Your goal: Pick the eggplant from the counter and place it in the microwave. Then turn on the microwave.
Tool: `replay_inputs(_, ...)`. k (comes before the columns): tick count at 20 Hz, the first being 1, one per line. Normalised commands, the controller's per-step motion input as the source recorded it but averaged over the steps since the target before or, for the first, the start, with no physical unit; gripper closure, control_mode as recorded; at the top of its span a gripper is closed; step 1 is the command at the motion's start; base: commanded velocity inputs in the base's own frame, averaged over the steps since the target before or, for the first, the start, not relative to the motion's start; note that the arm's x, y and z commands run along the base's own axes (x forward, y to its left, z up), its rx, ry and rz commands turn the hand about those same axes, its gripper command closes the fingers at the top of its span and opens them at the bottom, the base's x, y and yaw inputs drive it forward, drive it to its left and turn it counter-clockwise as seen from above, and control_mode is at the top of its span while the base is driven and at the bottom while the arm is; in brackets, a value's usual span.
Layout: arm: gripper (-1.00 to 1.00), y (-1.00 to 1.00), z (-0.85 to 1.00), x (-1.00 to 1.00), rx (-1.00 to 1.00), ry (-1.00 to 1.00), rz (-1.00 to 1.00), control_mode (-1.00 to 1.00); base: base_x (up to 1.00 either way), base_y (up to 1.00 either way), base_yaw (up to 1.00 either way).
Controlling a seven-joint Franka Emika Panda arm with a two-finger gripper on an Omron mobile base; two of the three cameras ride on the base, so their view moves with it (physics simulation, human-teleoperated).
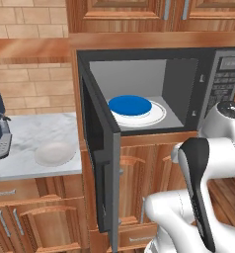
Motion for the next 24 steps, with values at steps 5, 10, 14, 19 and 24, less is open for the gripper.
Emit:
replay_inputs(5,1.00,0.00,0.00,0.00,0.00,0.00,0.00,1.00,0.00,0.00,0.00)
replay_inputs(10,1.00,0.00,0.00,0.00,0.00,0.00,0.00,-1.00,0.00,0.00,0.00)
replay_inputs(14,1.00,0.01,0.04,0.00,0.00,-0.06,0.00,-1.00,0.00,0.00,0.00)
replay_inputs(19,1.00,0.05,0.25,0.00,0.00,-0.34,0.04,-1.00,0.00,0.00,0.00)
replay_inputs(24,1.00,0.09,0.27,0.09,0.00,-0.10,0.04,-1.00,0.00,0.00,0.00)
